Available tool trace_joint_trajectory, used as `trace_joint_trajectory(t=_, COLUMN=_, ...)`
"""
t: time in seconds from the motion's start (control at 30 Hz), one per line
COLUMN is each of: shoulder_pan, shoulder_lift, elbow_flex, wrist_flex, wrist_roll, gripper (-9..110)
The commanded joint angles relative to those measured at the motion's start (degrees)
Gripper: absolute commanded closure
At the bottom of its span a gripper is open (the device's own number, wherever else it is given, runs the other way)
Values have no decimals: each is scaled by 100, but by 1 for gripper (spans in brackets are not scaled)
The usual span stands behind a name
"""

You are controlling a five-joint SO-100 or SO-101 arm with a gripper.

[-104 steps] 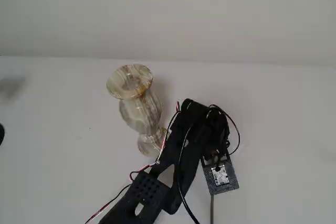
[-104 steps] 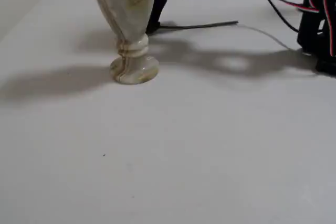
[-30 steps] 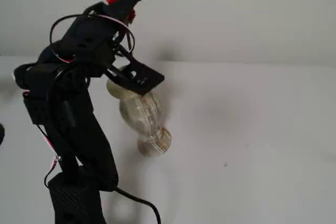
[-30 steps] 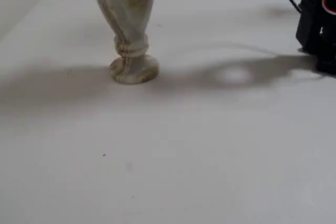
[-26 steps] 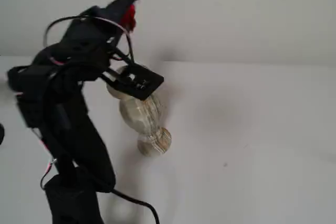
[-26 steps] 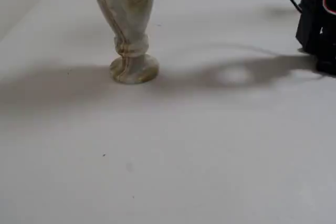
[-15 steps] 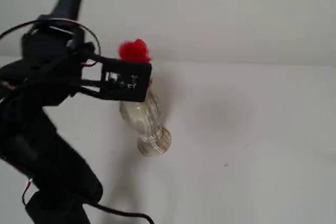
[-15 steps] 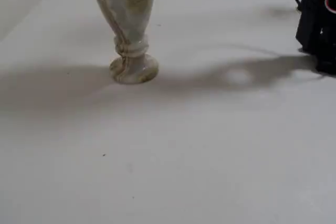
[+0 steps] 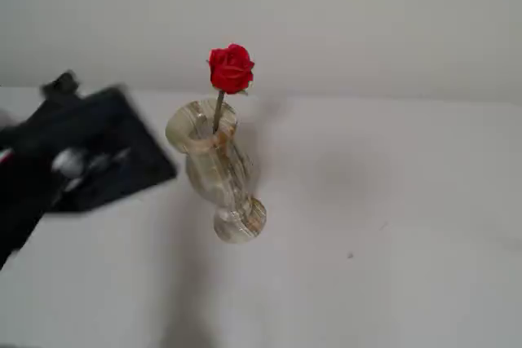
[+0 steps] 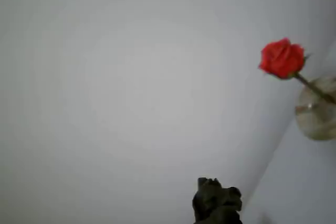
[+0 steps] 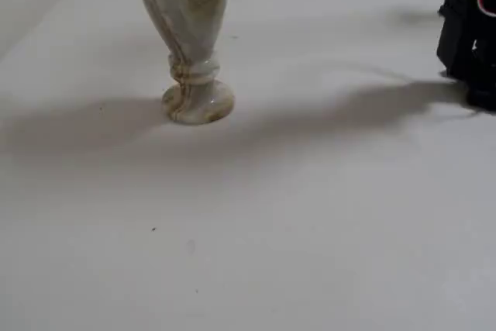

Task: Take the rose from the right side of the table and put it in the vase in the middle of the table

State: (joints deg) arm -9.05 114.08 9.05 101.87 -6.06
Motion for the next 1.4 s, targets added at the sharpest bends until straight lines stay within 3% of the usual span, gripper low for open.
trace_joint_trajectory(t=0.0, shoulder_pan=105, shoulder_lift=1424, elbow_flex=1635, wrist_flex=149, wrist_roll=-202, gripper=64)
trace_joint_trajectory(t=0.07, shoulder_pan=70, shoulder_lift=2268, elbow_flex=2751, wrist_flex=-35, wrist_roll=-202, gripper=71)
trace_joint_trajectory(t=0.17, shoulder_pan=44, shoulder_lift=3929, elbow_flex=5133, wrist_flex=-905, wrist_roll=-237, gripper=94)
trace_joint_trajectory(t=0.23, shoulder_pan=35, shoulder_lift=5062, elbow_flex=6741, wrist_flex=-1477, wrist_roll=-589, gripper=101)
trace_joint_trajectory(t=0.43, shoulder_pan=176, shoulder_lift=7629, elbow_flex=10178, wrist_flex=-2013, wrist_roll=-1099, gripper=102)
trace_joint_trajectory(t=0.7, shoulder_pan=571, shoulder_lift=7638, elbow_flex=11865, wrist_flex=-1125, wrist_roll=-650, gripper=101)
trace_joint_trajectory(t=1.1, shoulder_pan=1424, shoulder_lift=7629, elbow_flex=15776, wrist_flex=-3146, wrist_roll=-686, gripper=101)
trace_joint_trajectory(t=1.37, shoulder_pan=1354, shoulder_lift=7629, elbow_flex=16427, wrist_flex=-3577, wrist_roll=-694, gripper=101)
